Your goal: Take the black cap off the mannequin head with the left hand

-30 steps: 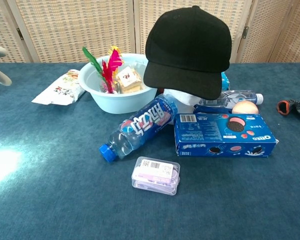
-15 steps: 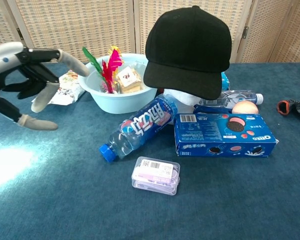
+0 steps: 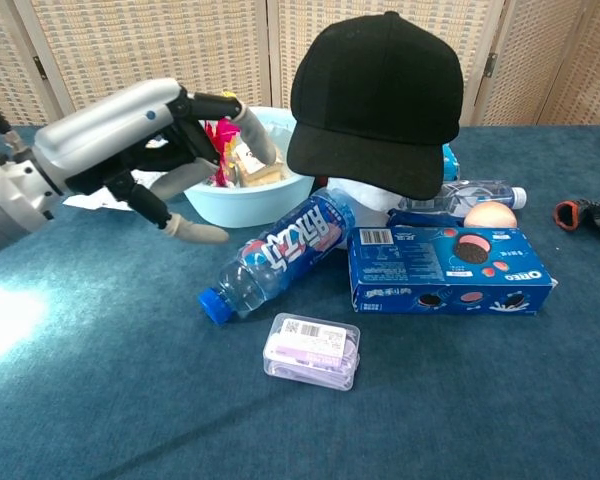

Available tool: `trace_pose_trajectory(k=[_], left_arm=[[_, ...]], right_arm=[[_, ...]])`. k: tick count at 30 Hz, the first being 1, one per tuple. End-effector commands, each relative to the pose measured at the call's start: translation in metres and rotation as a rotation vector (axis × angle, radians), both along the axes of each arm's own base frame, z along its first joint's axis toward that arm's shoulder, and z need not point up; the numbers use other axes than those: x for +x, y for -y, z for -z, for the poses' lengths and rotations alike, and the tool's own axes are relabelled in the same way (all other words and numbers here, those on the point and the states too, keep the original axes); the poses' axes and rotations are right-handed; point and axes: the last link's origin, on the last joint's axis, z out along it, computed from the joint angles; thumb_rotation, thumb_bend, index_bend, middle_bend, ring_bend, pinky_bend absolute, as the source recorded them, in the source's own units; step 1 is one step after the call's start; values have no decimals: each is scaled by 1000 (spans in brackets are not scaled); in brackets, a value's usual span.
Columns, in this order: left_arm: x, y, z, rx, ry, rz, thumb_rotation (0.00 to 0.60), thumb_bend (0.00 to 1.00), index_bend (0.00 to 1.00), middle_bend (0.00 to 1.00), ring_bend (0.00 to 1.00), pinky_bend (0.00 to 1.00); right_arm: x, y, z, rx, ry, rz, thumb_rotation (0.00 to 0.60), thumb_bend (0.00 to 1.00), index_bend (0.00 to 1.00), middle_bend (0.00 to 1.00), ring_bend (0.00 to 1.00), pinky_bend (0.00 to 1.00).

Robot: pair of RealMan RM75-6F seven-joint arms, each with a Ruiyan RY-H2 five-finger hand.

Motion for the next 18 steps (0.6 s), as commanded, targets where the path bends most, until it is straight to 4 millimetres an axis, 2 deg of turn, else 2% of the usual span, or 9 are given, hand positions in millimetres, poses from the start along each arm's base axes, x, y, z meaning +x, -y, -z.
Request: trace_pose_trajectory(k=[1,12,18], left_arm=[[13,-9,11,36,-7,17,600,0,395,934,966,1000],[40,-24,33,54,15,58,600,8,420,948,976,1000],[48,-30,43,73,9,87,600,103,447,955,979,1000]], right_arm=[[0,0,0,-1,0,2,600,15,247,362,254,254],[-5,-4,-3,-11,-1,24,600,15,247,362,254,255],[-8,-6,-6,-20,-1,33,600,15,247,362,254,267]])
